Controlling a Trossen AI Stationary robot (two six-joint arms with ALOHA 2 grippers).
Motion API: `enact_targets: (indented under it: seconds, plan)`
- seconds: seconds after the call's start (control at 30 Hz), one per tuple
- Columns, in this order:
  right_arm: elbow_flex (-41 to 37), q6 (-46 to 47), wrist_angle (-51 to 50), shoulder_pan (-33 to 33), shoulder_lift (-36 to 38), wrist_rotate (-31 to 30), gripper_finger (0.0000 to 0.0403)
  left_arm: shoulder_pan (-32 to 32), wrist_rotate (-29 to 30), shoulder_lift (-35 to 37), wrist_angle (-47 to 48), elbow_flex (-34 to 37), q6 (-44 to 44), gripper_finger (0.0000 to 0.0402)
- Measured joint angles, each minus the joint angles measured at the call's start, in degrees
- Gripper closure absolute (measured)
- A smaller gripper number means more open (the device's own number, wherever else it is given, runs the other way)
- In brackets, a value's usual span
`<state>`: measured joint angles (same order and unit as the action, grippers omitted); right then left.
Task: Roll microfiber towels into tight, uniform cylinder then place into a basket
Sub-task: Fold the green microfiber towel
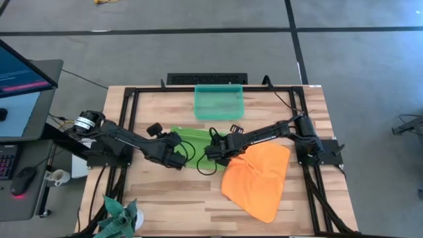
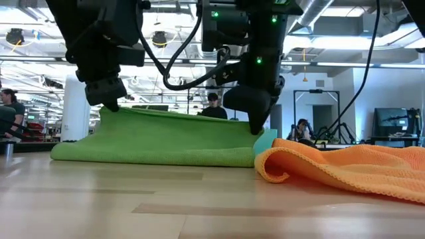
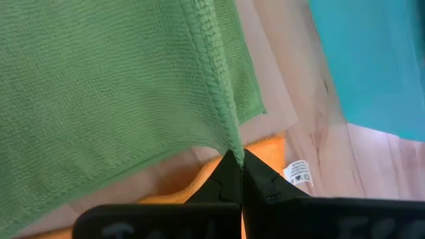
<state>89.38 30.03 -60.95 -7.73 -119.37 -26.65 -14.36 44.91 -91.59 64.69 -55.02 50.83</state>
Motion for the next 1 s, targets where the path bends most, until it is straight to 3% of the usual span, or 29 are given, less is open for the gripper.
enact_targets:
  seconds: [0.5, 0.73, 1.0]
  plan:
    - [0.00, 1.37, 1.97, 1.50, -0.01, 1.33, 0.0393, 0.27, -2.00, 0.00, 1.88, 0.00, -0.58, 0.0306]
    - [0.00, 1.01, 1.86, 3.55, 0.01, 4.98, 0.0389, 0.23, -4.51, 0.00, 5.41, -0.04, 1.26, 0.0310]
    - [0.02, -0.28, 1.10, 5.05, 0.00, 8.28, 0.0363, 0.53, -5.91, 0.00, 2.77, -0.04, -3.14, 0.0327]
